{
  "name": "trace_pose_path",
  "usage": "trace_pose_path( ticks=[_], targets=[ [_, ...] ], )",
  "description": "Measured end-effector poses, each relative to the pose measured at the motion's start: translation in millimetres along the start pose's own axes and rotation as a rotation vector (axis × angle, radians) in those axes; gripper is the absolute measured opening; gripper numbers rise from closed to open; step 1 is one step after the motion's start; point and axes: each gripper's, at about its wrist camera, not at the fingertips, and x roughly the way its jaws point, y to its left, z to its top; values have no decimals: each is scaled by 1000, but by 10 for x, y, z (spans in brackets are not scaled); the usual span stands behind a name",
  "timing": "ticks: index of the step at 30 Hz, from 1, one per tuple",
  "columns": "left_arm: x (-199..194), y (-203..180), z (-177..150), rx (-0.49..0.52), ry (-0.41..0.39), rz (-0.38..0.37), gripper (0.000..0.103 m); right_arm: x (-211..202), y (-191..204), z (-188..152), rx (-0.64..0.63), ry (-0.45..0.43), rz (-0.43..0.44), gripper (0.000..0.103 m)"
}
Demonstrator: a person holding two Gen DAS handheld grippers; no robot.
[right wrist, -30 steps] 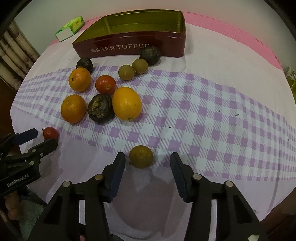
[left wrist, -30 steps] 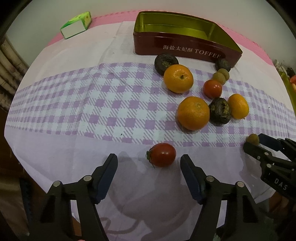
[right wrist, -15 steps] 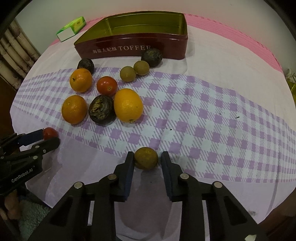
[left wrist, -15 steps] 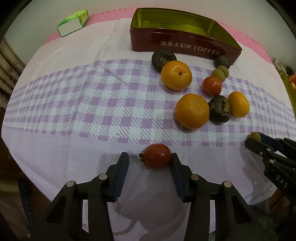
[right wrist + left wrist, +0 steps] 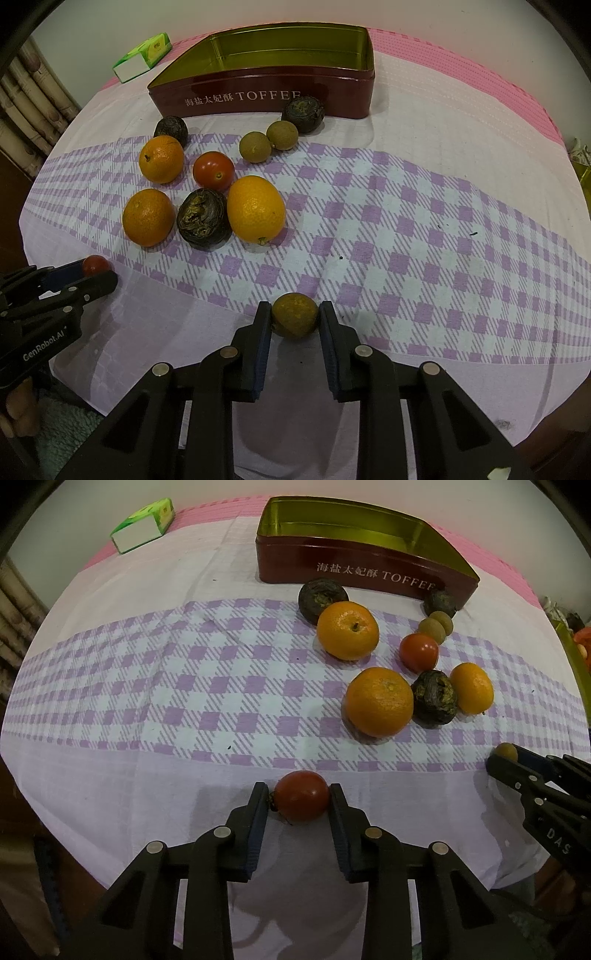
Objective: Organize fruits
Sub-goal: 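Close the left gripper on the red tomato while the right gripper closes on the small brown fruit, then carry the red tomato with the left gripper while the right carries the brown fruit over the tin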
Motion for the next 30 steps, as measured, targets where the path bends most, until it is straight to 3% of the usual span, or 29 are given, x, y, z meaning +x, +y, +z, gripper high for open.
trace_pose_path(
  ticks=[19, 30],
  targets=[
    [-53, 28, 15, -20, -8, -5, 32, -5, -8, 1, 4, -1, 3, 24],
    [-138, 17, 161, -1, -54, 14, 32, -34, -15, 54, 2, -13, 1, 24]
  ],
)
